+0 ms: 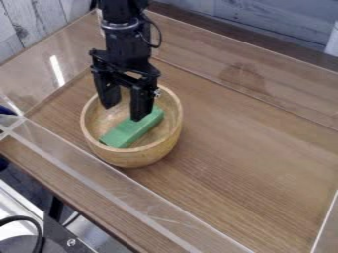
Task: Put the green block in the brown bowl
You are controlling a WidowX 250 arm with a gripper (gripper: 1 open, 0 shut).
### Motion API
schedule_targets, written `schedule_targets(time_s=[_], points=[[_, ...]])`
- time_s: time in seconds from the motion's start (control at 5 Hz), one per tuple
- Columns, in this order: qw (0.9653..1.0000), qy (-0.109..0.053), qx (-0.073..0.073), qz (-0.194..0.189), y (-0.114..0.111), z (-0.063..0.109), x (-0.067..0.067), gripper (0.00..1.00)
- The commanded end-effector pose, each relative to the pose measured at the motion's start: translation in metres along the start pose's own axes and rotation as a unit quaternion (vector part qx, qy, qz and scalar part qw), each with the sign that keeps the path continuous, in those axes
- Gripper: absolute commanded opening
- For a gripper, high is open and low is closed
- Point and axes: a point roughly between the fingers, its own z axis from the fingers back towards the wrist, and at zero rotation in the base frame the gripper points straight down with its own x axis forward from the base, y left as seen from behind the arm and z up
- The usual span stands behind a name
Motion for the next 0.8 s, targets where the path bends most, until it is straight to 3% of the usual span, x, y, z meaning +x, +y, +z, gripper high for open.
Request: schedule_targets(time_s=[0.0,0.2,0.6], points=[[0.9995,-0.030,0.012,-0.003,0.001,0.015,0.008,1.00],[0.9995,-0.029,0.013,-0.002,0.001,0.014,0.009,1.00],[0.9985,-0.053,0.011,-0.005,-0.008,0.038,0.013,1.00]])
